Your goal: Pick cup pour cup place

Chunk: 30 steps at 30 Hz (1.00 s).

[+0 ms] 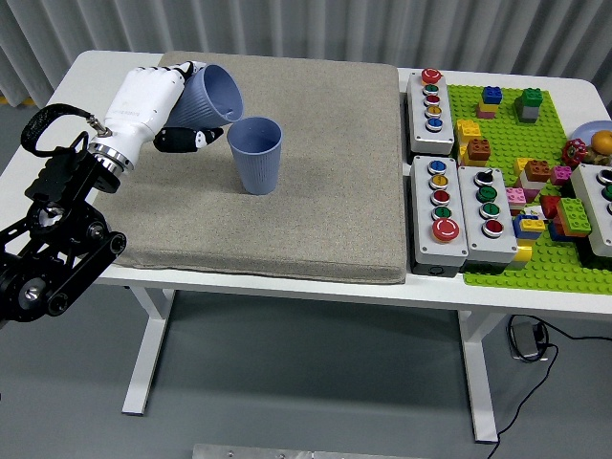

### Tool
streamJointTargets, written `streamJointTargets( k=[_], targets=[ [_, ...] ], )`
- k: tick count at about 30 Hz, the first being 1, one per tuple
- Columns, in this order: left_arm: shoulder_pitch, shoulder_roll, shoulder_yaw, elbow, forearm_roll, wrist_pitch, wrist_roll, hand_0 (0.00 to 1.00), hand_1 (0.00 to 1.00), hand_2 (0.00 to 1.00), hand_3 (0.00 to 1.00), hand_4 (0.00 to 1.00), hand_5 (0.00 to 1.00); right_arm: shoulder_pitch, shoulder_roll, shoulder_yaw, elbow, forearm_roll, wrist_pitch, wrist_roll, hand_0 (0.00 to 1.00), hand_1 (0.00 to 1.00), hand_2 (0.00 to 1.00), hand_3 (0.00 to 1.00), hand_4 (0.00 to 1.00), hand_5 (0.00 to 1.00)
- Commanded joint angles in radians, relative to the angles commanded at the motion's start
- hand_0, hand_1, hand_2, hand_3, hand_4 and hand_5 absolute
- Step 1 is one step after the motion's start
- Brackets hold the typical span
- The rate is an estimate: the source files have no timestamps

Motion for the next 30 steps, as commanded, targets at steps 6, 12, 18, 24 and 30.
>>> streamJointTargets(
  k=[6,12,18,24,30],
  targets=[
    [-0.022,0.008,0.028,0.0,0.033,-0.007,0.005,0.439,0.461,0.484,0.487,0.694,0.147,0.002,-0.001,-0.004,0.0,0.006,-0.002,0.001,0.67,0.557,0.494,0.535,0.051,0.413],
    [-0.032,0.015,0.045,0.003,0.096,-0.006,0.01,0.441,0.461,0.484,0.486,0.695,0.144,0.0,-0.001,-0.005,0.0,0.004,-0.001,0.0,0.67,0.557,0.494,0.535,0.051,0.411],
    [-0.04,0.023,0.062,0.008,0.111,-0.008,0.013,0.444,0.463,0.486,0.487,0.685,0.13,-0.003,-0.001,-0.005,0.0,0.003,-0.002,-0.001,0.671,0.557,0.494,0.535,0.052,0.41],
    [-0.051,0.033,0.085,0.016,0.116,-0.011,0.012,0.445,0.465,0.487,0.488,0.684,0.125,-0.004,-0.001,-0.009,0.001,0.009,-0.004,0.0,0.671,0.557,0.494,0.536,0.053,0.409],
    [-0.063,0.042,0.109,0.034,0.129,-0.014,0.009,0.447,0.466,0.487,0.488,0.684,0.122,-0.005,-0.002,-0.011,0.001,0.008,-0.004,-0.002,0.671,0.558,0.494,0.535,0.054,0.408]
  ],
)
